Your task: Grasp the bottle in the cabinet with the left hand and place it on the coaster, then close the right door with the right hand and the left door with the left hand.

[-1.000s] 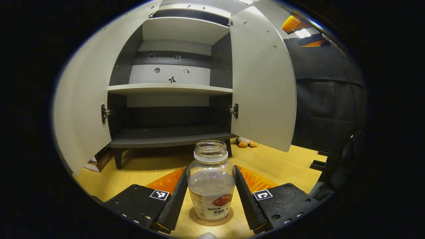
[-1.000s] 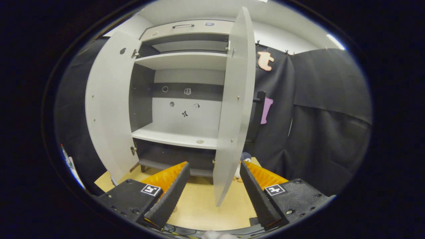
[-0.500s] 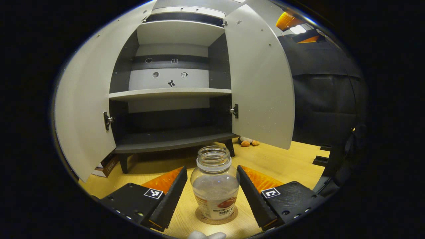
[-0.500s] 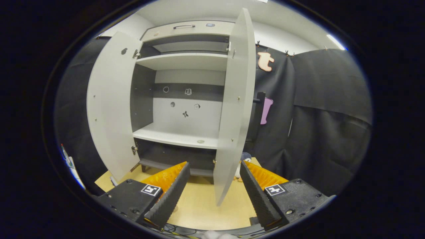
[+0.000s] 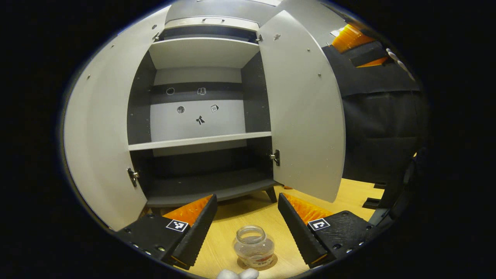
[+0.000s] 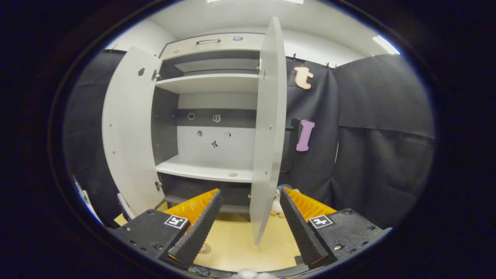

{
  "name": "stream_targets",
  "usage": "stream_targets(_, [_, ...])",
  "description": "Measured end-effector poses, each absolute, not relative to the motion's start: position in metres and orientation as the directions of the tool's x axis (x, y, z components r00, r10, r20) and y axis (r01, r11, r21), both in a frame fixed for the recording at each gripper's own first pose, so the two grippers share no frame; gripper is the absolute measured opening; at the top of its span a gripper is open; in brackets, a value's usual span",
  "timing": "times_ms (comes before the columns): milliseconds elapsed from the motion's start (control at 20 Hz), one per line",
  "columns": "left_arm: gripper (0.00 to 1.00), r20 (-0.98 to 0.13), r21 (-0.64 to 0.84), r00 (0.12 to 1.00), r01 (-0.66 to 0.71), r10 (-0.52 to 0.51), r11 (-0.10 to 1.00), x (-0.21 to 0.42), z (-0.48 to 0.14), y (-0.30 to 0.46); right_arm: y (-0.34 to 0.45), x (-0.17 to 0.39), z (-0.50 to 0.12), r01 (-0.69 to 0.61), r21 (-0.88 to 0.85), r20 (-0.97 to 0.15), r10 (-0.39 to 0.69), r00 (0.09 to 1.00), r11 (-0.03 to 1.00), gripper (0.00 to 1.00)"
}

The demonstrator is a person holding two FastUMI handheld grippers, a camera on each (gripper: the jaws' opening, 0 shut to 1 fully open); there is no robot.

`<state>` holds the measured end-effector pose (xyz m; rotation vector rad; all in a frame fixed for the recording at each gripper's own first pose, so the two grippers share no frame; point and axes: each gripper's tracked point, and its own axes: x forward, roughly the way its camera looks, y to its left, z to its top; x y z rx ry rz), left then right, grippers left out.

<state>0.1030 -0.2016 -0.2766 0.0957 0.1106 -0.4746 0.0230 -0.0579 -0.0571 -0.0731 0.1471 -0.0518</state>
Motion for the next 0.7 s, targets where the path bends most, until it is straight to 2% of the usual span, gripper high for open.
stream_targets(350, [0.96, -0.127, 0.020, 0.937, 0.330, -0.325, 0.944, 0.100, -0.170, -0.158, -0.080, 0.022, -0.033, 0.068, -0.012, -0.067, -0.068, 0.995, 0.998, 0.99])
stream_targets(700, [0.96, -0.156, -0.022, 0.973, 0.169, -0.171, 0.985, 0.064, -0.118, -0.089, -0.140, 0.028, -0.022, 0.168, 0.014, -0.033, -0.167, 0.985, 0.986, 0.98])
